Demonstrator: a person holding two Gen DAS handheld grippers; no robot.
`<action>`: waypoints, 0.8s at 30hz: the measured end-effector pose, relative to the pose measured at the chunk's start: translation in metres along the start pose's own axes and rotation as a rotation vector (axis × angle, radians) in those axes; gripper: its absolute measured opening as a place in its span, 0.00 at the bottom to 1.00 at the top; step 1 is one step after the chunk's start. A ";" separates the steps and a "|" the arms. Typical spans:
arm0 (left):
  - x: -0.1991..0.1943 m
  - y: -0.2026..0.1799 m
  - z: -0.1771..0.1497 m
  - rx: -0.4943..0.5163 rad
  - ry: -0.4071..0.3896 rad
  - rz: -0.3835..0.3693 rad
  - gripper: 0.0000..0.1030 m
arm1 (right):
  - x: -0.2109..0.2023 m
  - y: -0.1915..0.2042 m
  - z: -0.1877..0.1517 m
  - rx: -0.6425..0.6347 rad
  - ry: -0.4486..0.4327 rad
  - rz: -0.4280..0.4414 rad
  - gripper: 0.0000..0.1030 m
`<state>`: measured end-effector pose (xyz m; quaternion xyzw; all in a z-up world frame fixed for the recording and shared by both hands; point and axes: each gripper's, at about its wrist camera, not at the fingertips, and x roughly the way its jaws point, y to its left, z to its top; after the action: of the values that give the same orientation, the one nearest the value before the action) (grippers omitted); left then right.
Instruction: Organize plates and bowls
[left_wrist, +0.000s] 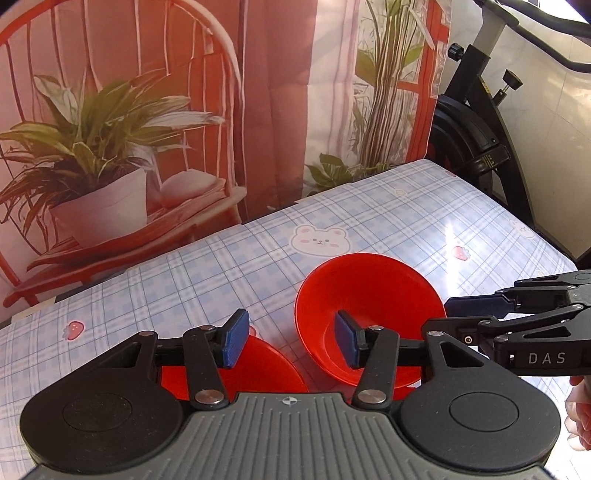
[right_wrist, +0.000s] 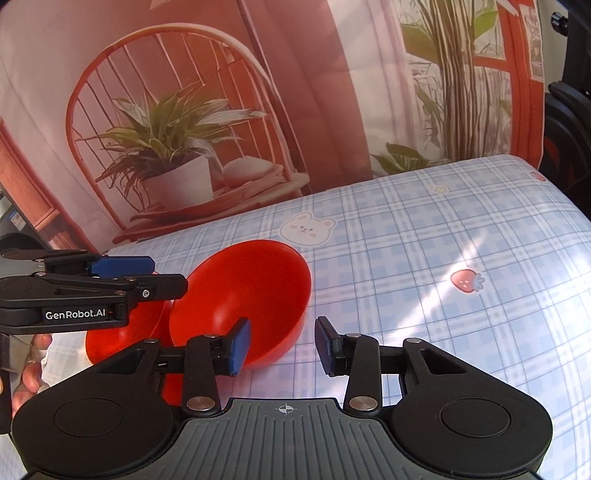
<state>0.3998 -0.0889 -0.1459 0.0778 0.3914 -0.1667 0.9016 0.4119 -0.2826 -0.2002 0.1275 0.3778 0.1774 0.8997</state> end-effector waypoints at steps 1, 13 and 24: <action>0.001 0.001 -0.001 -0.002 0.002 -0.011 0.49 | 0.001 0.001 -0.001 0.001 0.001 -0.001 0.31; 0.017 -0.002 -0.003 -0.010 0.033 -0.032 0.13 | 0.005 -0.006 -0.002 0.078 0.003 0.008 0.15; -0.023 -0.004 0.004 -0.048 -0.040 -0.023 0.10 | -0.030 0.009 0.012 0.063 -0.078 0.004 0.13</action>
<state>0.3866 -0.0877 -0.1262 0.0482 0.3781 -0.1693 0.9089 0.3992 -0.2882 -0.1700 0.1631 0.3474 0.1620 0.9091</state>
